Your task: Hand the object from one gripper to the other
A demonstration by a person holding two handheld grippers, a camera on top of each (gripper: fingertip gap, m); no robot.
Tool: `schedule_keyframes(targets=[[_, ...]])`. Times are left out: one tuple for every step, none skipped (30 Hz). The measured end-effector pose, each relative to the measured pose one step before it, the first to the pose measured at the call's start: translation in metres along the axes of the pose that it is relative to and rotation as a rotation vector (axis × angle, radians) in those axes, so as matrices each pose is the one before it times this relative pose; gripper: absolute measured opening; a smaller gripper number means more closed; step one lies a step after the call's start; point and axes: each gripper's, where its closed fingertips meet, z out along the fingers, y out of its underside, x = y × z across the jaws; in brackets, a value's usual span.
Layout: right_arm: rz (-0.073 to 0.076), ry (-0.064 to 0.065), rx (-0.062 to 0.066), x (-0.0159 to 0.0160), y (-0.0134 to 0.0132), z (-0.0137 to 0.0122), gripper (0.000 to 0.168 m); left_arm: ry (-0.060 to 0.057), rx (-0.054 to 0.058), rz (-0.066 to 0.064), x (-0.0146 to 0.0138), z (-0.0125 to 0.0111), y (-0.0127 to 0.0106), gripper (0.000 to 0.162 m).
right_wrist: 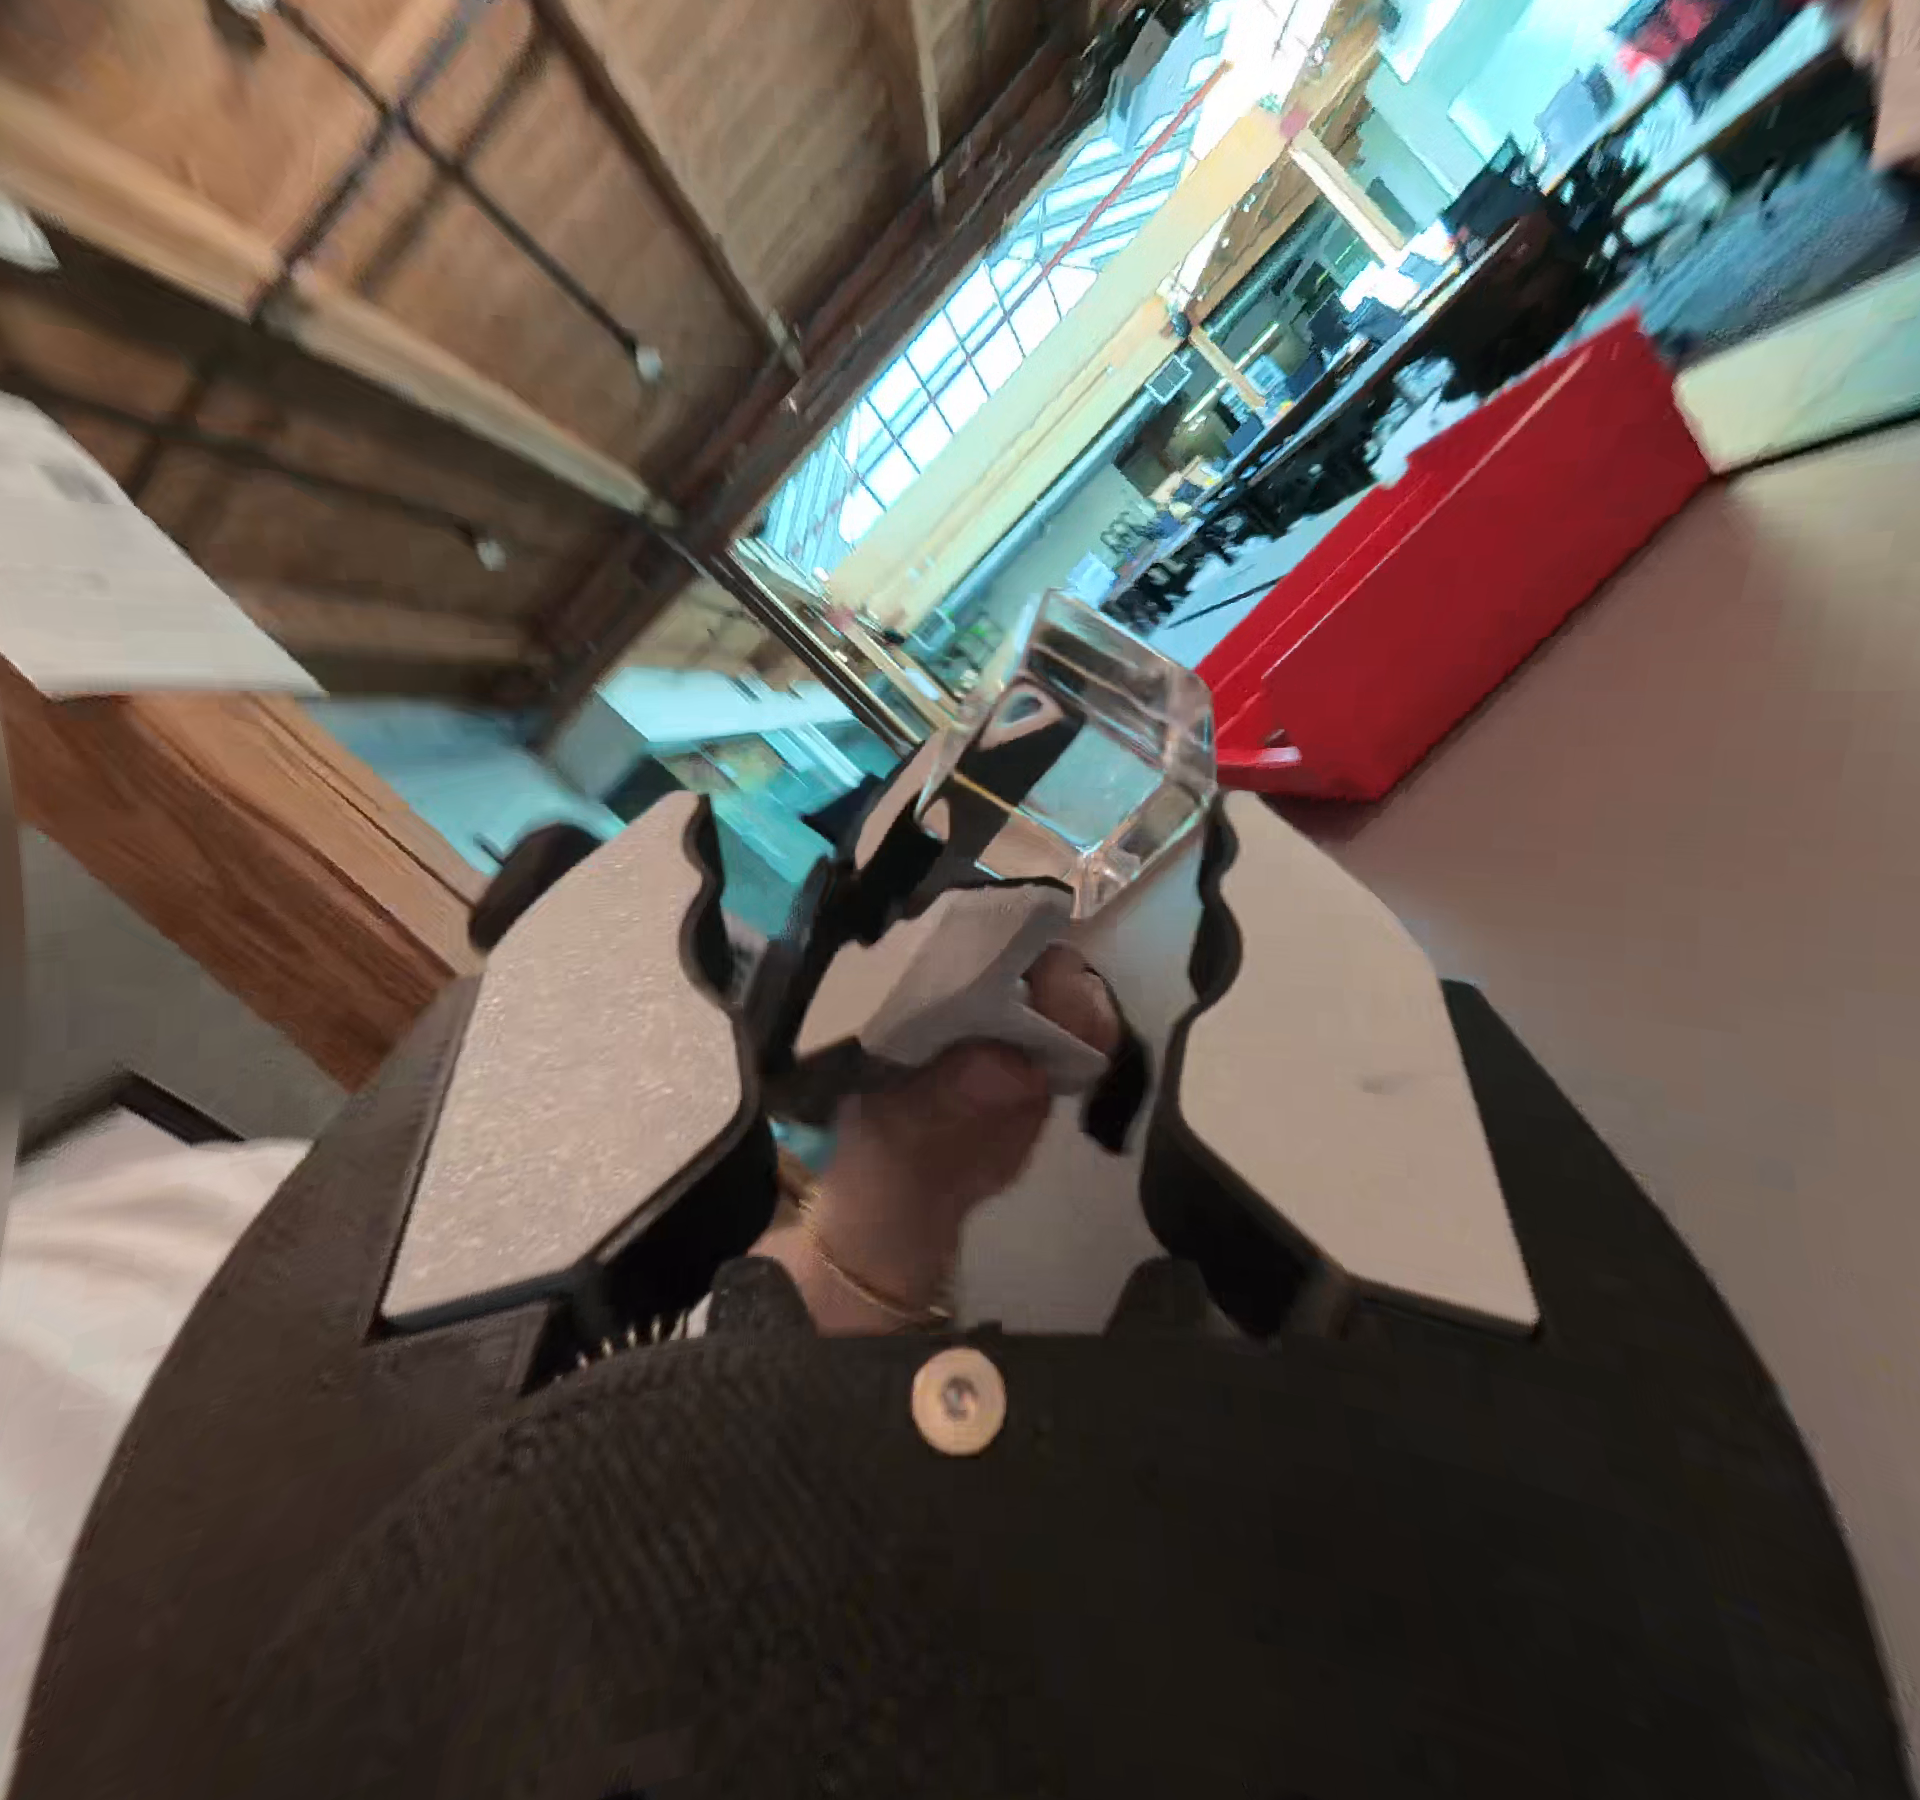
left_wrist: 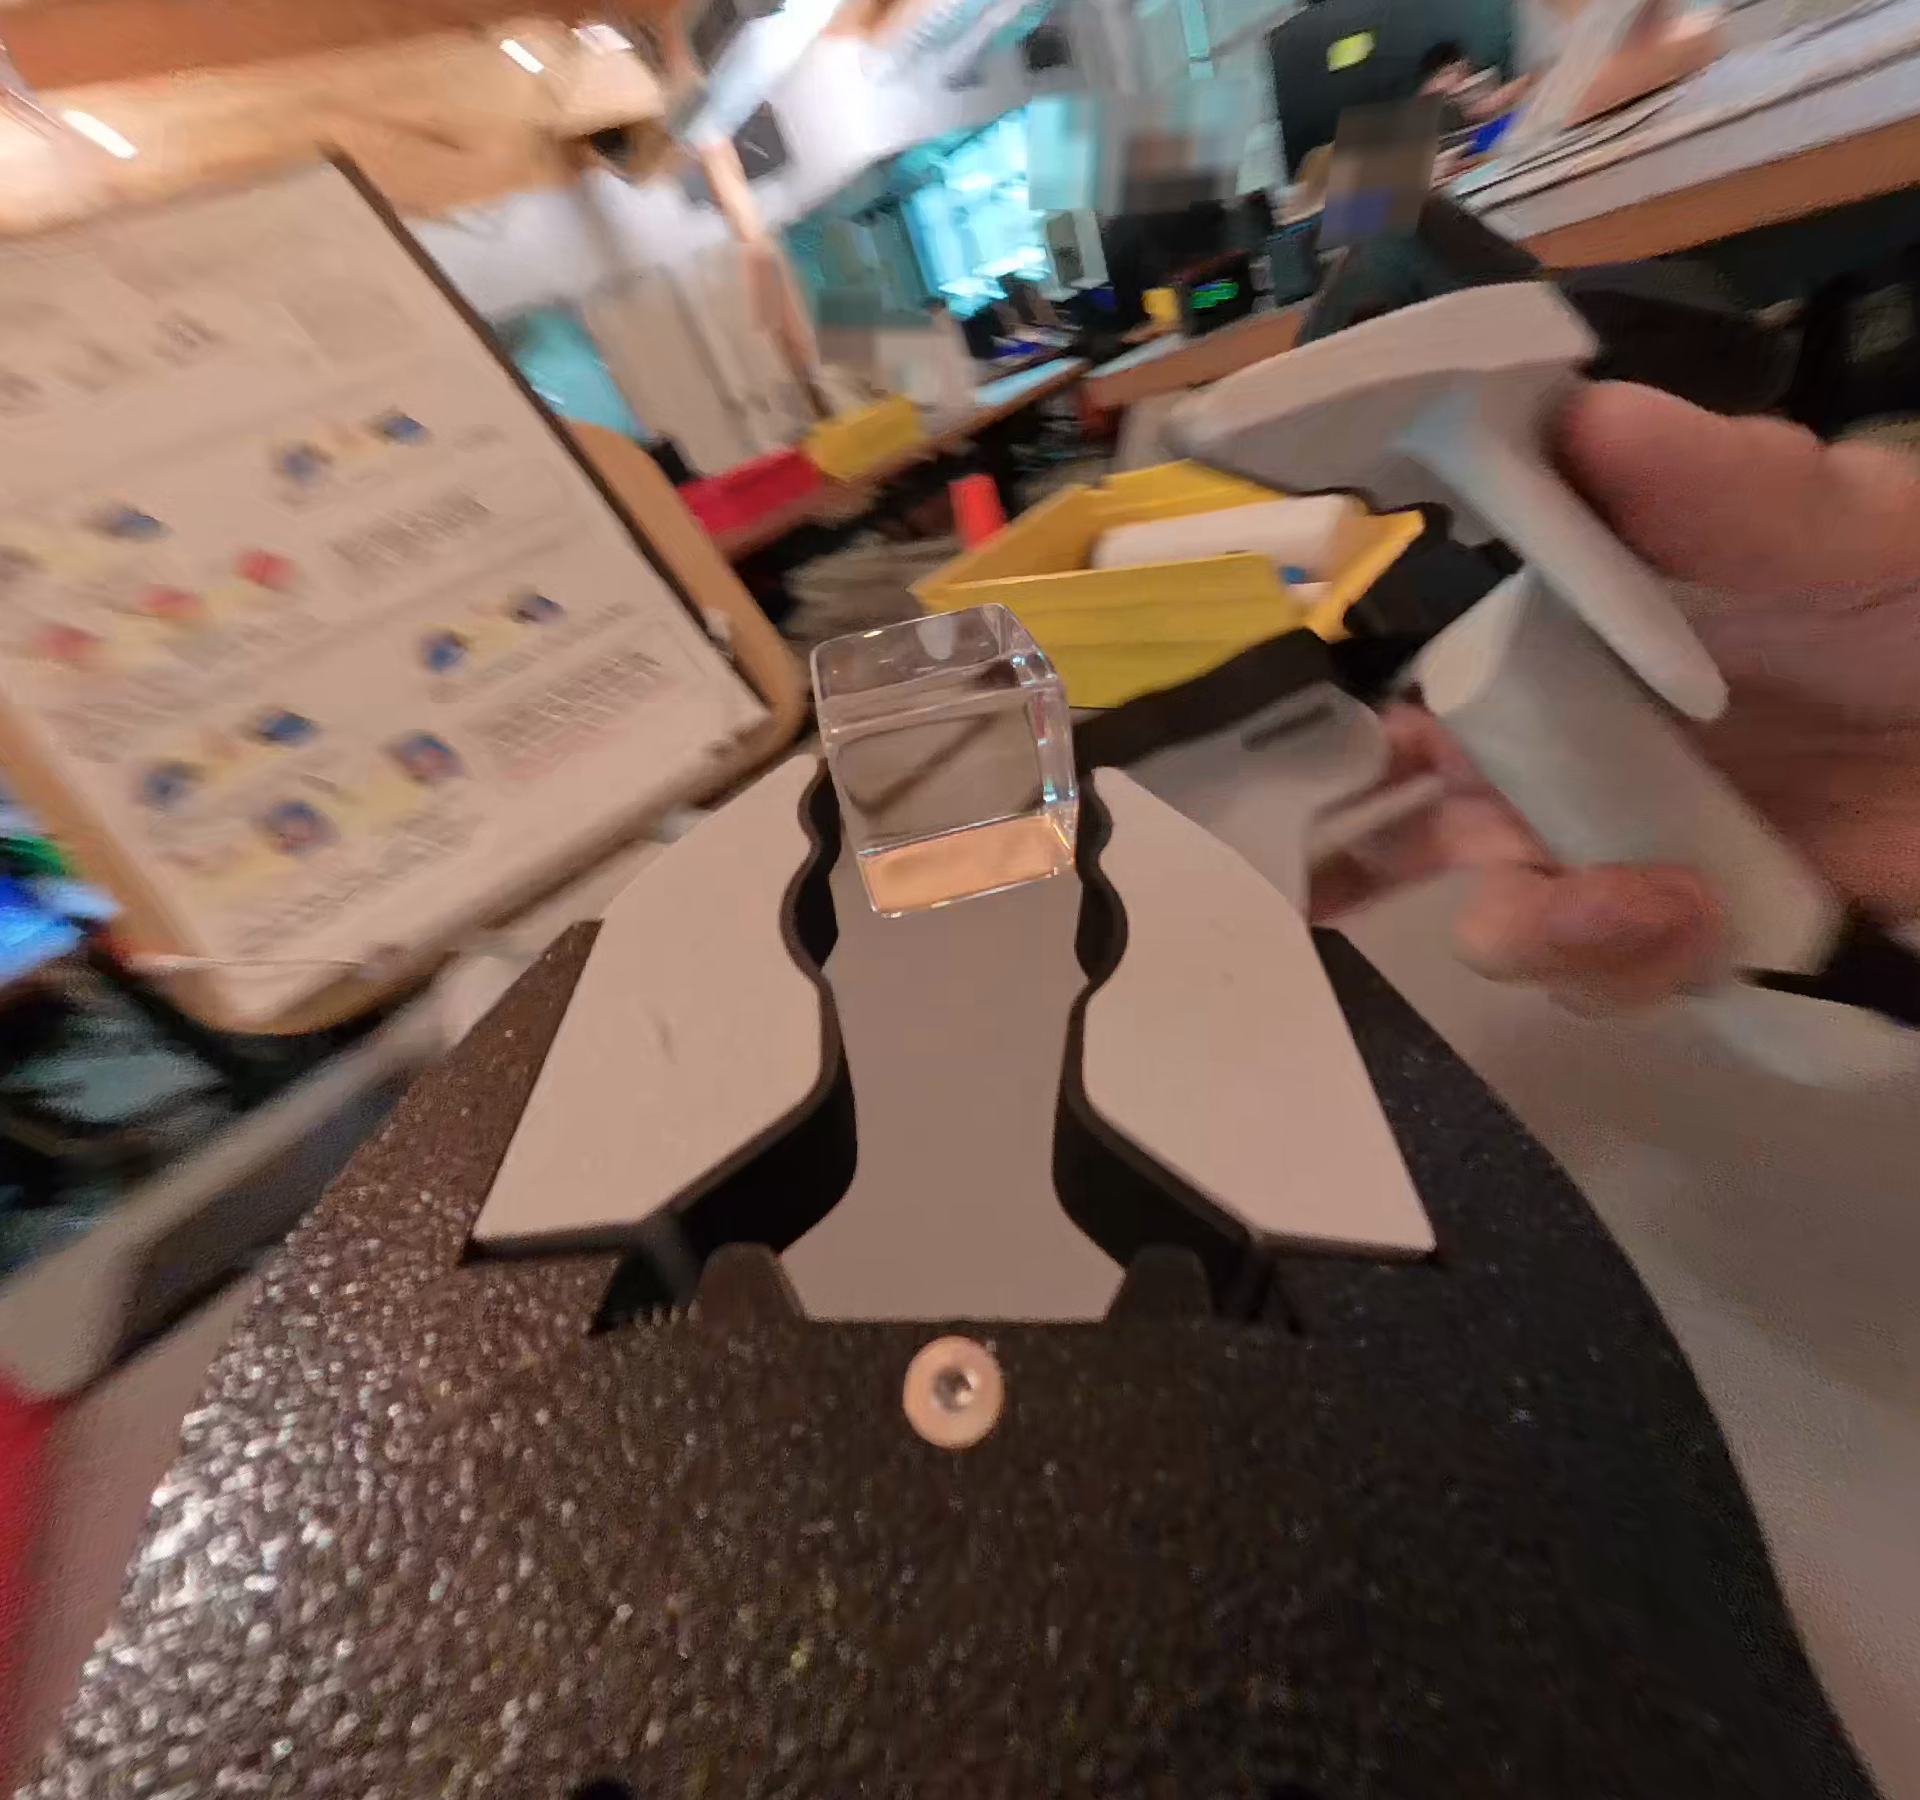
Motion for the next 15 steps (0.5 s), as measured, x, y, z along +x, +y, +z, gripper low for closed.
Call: schedule_keyframes(targets=[[-0.1409,0.0093,-0.0225,-0.00395,-0.00224,-0.00241,0.095,0.082,-0.0128,-0.0896,0.00067,-0.00087,0.00095,0.043],[-0.1621,0.019,-0.0279,-0.00216,-0.00126,-0.00347,0.095,0.0823,-0.0076,-0.1018,0.00082,-0.00176,0.00037,0.043],[-0.1747,0.0293,-0.0343,-0.00034,-0.00003,-0.00379,0.098,0.0792,-0.0072,-0.1076,0.00091,-0.00247,0.00037,0.043],[-0.1829,0.0395,-0.0408,0.00145,0.0017,-0.00396,0.104,0.0968,-0.0127,-0.1045,0.00378,-0.00288,0.00074,0.043],[-0.181,0.0409,-0.0351,0.0017,0.00198,-0.00357,0.111,0.0994,-0.0093,-0.0957,0.00531,-0.00327,0.00063,0.043],[-0.1855,0.0168,-0.0259,-0.00184,0.00196,-0.00293,0.109,0.0913,-0.0111,-0.0841,0.00558,-0.00323,0.00137,0.043],[-0.1687,0.0142,-0.0205,-0.00276,0.00205,-0.00209,0.106,0.0824,-0.0176,-0.0697,0.00554,-0.00264,0.00274,0.043],[-0.1276,0.0077,-0.0188,-0.00418,0.00164,-0.00087,0.101,0.0724,-0.0223,-0.0545,0.00556,-0.00177,0.00397,0.043],[-0.0951,-0.0158,-0.0231,-0.00704,0.00223,0.00059,0.099,0.0594,-0.023,-0.0447,0.00475,-0.00082,0.00439,0.043],[-0.083,-0.0202,-0.0278,-0.0073,0.00293,0.00159,0.101,0.0498,-0.0195,-0.0407,0.00411,0.00001,0.00386,0.043],[-0.0752,0.0004,-0.018,-0.0044,0.00153,0.00188,0.099,0.0498,-0.0087,-0.0379,0.00455,0.00053,0.00239,0.043],[-0.0705,0.007,-0.0027,-0.00343,-0.00111,0.00146,0.092,0.0576,-0.0034,-0.0399,0.00533,0.0007,0.00158,0.043],[-0.0555,0.0112,0.0105,-0.00231,-0.00353,0.00114,0.086,0.0582,-0.0065,-0.0407,0.00542,0.00076,0.00202,0.043],[-0.0302,-0.0073,0.016,-0.00386,-0.00422,0.00106,0.081,0.0479,-0.0086,-0.0323,0.00398,0.00076,0.00233,0.043],[-0.0161,-0.0182,0.0123,-0.00453,-0.00355,0.0013,0.081,0.0333,-0.0116,-0.0211,0.00228,0.00061,0.00291,0.043]])
